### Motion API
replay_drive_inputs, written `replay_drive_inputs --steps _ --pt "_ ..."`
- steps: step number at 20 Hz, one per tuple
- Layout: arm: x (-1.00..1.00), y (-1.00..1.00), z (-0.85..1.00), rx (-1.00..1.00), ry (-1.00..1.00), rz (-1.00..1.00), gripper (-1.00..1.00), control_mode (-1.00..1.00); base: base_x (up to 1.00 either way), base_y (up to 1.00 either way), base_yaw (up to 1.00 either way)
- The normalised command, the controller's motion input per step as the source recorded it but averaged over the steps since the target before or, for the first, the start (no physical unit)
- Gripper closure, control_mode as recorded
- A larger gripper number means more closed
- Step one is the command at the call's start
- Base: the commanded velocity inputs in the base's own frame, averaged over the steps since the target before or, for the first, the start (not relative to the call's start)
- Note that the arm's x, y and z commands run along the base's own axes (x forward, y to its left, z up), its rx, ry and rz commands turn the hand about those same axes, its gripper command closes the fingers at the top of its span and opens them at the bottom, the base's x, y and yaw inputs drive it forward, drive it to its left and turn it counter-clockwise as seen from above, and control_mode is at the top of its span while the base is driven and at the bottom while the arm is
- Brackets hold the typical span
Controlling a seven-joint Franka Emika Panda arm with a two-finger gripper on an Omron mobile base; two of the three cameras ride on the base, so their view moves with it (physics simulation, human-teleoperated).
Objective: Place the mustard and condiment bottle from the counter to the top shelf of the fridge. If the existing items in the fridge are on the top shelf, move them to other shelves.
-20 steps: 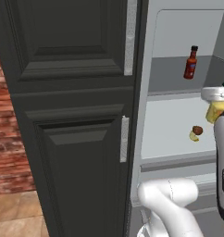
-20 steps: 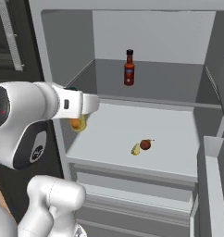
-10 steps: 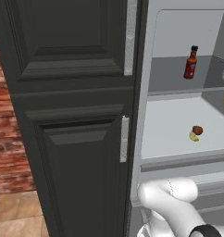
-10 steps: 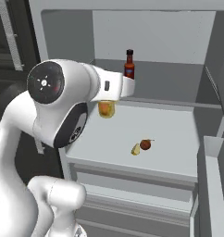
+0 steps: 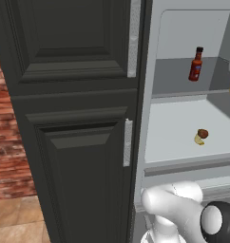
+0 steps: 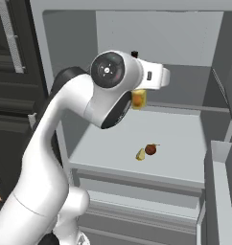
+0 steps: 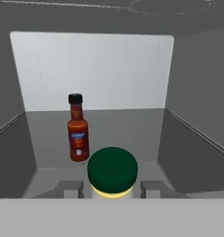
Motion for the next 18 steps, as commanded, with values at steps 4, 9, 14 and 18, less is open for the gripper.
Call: replay_drive_inputs --steps 4,9,14,18 --pt "0.89 -0.36 0.0 0.0 0.0 0.0 1.0 -1.0 0.0 0.0 0.0" --pt "0.75 -0.21 -0.01 0.0 0.0 0.0 1.0 -1.0 0.0 0.0 0.0" --pt "0.45 -0.23 -0.11 0.0 0.0 0.0 1.0 -1.0 0.0 0.0 0.0" --pt "0.35 -0.23 -0.21 0.0 0.0 0.0 1.0 -1.0 0.0 0.0 0.0"
